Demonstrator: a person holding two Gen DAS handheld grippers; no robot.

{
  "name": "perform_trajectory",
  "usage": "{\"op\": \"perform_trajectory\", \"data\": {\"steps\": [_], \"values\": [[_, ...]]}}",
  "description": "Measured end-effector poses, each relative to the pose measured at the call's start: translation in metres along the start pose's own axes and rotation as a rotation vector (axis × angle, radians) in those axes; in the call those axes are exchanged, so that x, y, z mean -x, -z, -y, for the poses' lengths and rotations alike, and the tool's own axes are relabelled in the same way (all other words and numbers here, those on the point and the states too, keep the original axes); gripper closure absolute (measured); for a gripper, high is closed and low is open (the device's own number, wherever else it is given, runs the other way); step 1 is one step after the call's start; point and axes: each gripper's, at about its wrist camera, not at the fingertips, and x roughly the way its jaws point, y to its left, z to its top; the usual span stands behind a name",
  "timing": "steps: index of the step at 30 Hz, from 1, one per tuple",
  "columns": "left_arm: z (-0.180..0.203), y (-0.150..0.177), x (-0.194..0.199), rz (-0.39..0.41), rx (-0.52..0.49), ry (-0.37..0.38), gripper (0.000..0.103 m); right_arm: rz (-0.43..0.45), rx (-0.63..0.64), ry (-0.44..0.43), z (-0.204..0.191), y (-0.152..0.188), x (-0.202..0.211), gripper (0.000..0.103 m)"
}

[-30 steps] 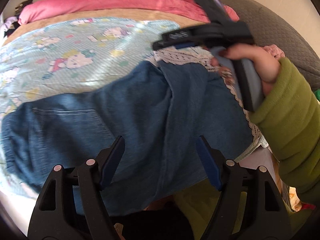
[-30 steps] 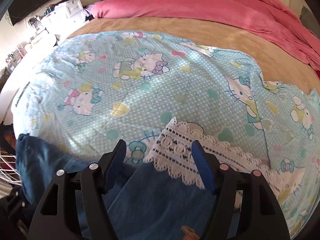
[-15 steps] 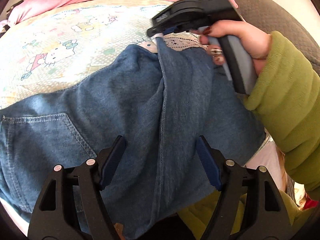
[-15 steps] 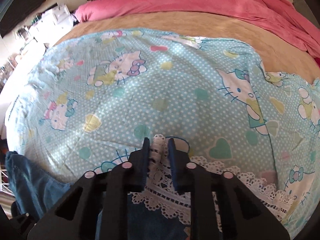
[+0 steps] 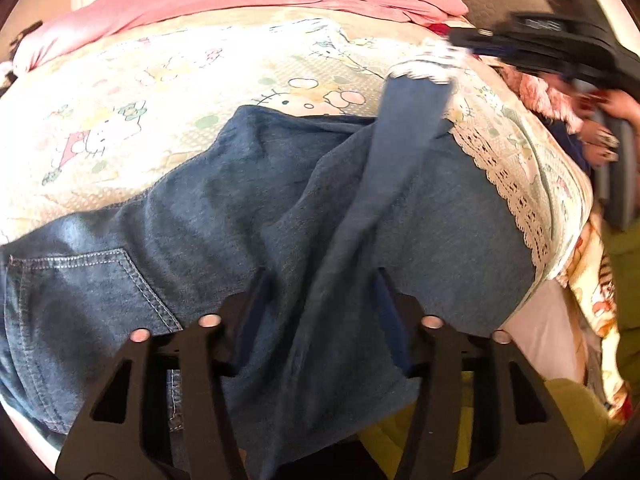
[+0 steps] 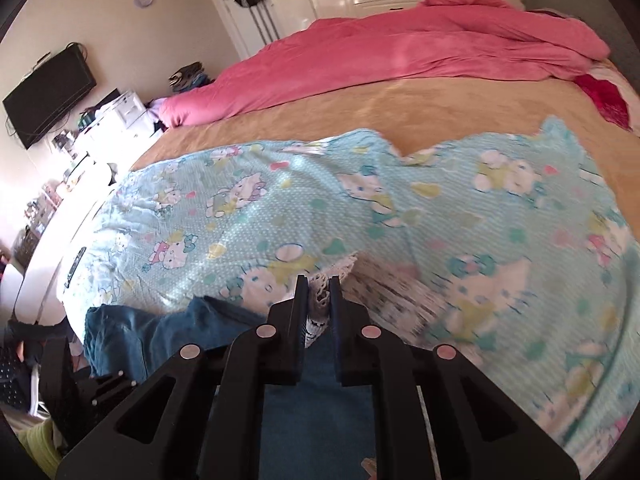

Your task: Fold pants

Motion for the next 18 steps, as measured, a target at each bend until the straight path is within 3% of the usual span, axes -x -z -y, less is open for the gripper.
{"op": "perform_trajectory", "data": {"steps": [2, 5, 11, 18], "values": [[0.004, 0.001, -0.001, -0.002, -0.028, -0.018, 0.088, 0.008, -0.022, 0.020, 0.012, 0.013, 0.023, 0.093], [0.007, 0.004, 0.002, 0.005, -0.076, -0.010, 0.103, -0.003, -0.059, 0.025, 0.023, 0.038, 0.051, 0.093], [0.021, 0.019, 0.009, 0.005, -0.158, 0.049, 0.103, -0.067, -0.111, 0.069, 0.036, 0.093, 0.085, 0.093], [0.042, 0.040, 0.007, -0.023, -0.252, 0.039, 0.103, -0.183, -0.195, 0.114, 0.055, 0.153, 0.079, 0.093]]}}
